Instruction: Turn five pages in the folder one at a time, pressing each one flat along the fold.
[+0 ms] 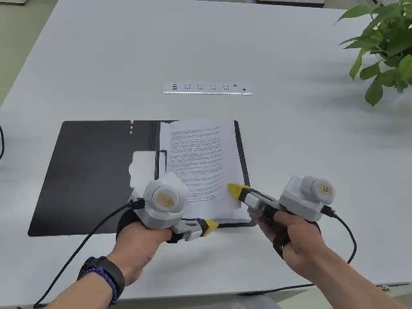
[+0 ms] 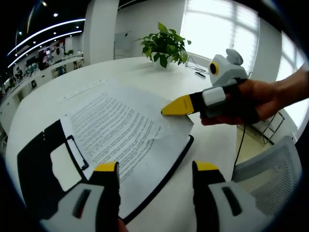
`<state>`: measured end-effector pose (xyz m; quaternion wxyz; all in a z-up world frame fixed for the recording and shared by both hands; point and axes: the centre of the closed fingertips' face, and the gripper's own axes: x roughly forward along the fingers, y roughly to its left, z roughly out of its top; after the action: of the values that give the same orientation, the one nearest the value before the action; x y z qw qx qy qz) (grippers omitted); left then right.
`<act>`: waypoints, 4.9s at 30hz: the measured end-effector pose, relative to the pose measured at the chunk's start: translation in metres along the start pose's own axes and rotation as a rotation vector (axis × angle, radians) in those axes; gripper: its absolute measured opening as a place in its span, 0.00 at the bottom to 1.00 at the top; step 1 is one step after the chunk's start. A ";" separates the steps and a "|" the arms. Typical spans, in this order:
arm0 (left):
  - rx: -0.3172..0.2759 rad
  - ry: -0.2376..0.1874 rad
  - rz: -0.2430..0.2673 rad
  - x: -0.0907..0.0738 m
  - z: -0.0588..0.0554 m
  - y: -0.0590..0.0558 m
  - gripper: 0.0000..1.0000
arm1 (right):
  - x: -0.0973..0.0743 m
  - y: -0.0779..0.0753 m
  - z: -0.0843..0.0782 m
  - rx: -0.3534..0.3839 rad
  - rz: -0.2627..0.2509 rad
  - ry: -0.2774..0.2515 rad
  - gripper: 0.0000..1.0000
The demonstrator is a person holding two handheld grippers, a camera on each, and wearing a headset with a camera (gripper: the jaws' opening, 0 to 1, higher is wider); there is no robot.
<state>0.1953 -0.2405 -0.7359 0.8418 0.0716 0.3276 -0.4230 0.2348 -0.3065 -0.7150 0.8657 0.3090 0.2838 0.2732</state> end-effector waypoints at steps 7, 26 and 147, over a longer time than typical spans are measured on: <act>0.006 -0.030 0.029 -0.024 0.007 0.009 0.62 | 0.006 0.019 0.009 -0.005 0.027 -0.026 0.00; -0.015 -0.091 0.085 -0.074 0.012 0.030 0.63 | 0.041 0.073 0.003 -0.025 0.106 -0.009 0.00; -0.267 -0.220 0.365 -0.213 -0.046 0.118 0.62 | 0.214 0.168 -0.153 0.034 0.196 0.408 0.32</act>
<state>0.1710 -0.0058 -0.6597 0.9368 -0.0289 0.2684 -0.2224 0.2313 0.0017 -0.7674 0.7543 0.2879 0.4262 0.4081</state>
